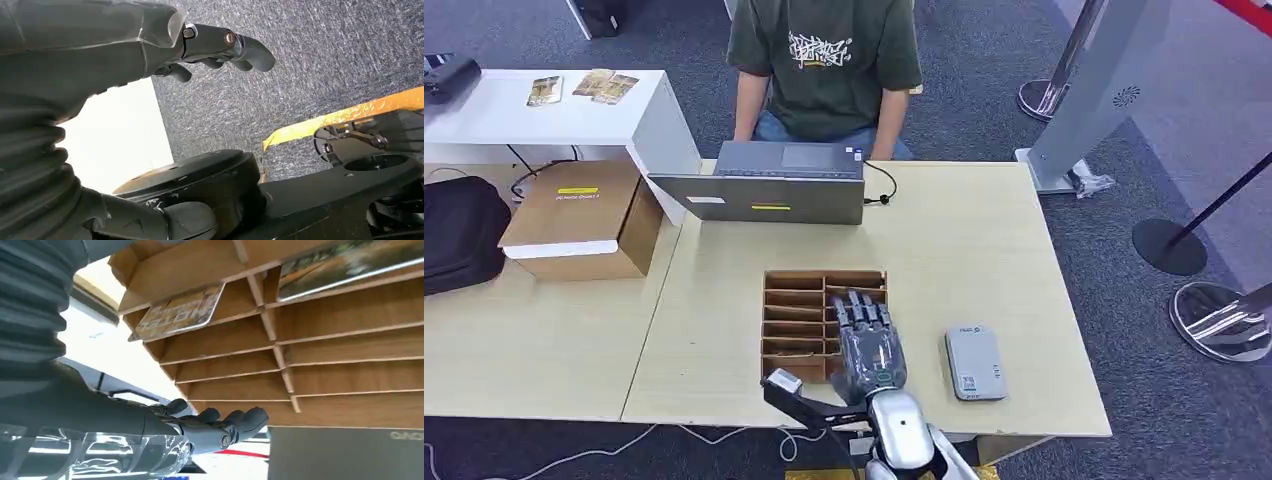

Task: Pass the card to the sensor for recognition and then transmit it.

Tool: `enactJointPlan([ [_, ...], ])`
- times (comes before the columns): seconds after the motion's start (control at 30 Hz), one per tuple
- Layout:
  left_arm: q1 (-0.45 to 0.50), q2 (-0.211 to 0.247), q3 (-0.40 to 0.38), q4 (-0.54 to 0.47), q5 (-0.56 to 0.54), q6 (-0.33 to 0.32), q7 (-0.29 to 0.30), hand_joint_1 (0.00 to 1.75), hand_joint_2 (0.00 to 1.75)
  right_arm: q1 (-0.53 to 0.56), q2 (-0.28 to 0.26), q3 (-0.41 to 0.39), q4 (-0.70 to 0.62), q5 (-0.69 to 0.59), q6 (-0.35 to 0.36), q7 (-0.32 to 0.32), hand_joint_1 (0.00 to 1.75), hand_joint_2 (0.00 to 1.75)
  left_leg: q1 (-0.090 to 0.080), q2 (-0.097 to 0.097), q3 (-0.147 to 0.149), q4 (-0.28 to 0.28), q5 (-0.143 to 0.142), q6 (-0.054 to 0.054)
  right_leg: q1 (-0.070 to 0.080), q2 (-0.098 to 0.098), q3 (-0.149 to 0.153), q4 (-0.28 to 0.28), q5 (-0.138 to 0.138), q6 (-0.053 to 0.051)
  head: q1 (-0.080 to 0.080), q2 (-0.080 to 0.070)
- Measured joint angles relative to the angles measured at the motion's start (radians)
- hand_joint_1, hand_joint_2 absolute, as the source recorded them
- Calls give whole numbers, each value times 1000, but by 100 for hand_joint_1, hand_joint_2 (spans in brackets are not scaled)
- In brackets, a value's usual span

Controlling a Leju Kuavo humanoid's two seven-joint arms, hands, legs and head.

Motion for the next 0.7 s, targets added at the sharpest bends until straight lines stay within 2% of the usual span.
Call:
enactJointPlan([
  [0.33,4,1,2,0,13,3,-7,0,175,43,-7,-48,-53,72,10,46,0,175,0,0,0,0,0,0,0,0,0,0,0,0,0,0],
  [0.7,11,1,5,0,23,6,-22,0,175,89,-19,-87,-154,94,53,39,0,175,0,0,0,0,0,0,0,0,0,0,0,0,0,0],
])
